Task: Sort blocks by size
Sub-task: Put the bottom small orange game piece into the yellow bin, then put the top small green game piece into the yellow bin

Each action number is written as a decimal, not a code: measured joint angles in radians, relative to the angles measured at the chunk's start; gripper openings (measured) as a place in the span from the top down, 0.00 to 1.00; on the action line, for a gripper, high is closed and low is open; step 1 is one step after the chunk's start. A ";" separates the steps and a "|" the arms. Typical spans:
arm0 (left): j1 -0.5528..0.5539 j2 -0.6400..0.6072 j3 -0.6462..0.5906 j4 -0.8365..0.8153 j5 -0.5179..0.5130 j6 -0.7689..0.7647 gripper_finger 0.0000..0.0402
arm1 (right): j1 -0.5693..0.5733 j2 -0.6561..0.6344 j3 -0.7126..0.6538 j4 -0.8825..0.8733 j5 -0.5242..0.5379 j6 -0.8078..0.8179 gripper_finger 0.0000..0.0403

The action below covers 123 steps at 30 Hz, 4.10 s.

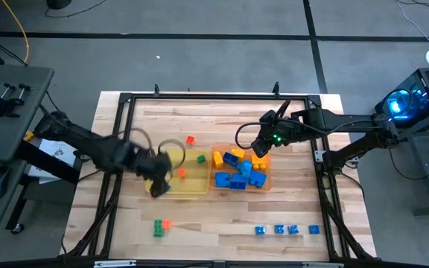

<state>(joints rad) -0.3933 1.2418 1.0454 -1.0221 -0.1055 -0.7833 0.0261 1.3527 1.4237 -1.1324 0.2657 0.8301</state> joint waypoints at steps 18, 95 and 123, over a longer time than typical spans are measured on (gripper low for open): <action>-0.474 0.516 0.143 0.267 -0.264 0.317 0.38 | 0.000 0.000 0.000 -0.002 -0.027 -0.027 0.46; -0.455 0.377 0.112 0.026 -0.010 -1.184 0.38 | 0.000 0.000 0.000 -0.007 0.021 -0.106 0.46; -0.443 0.642 0.113 0.162 0.064 -1.444 0.44 | 0.000 0.000 0.000 -0.006 0.016 -0.106 0.46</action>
<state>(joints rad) -0.8364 1.8836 1.1584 -0.8597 -0.0410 -2.2270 0.0257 1.3527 1.4238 -1.1385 0.2813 0.7242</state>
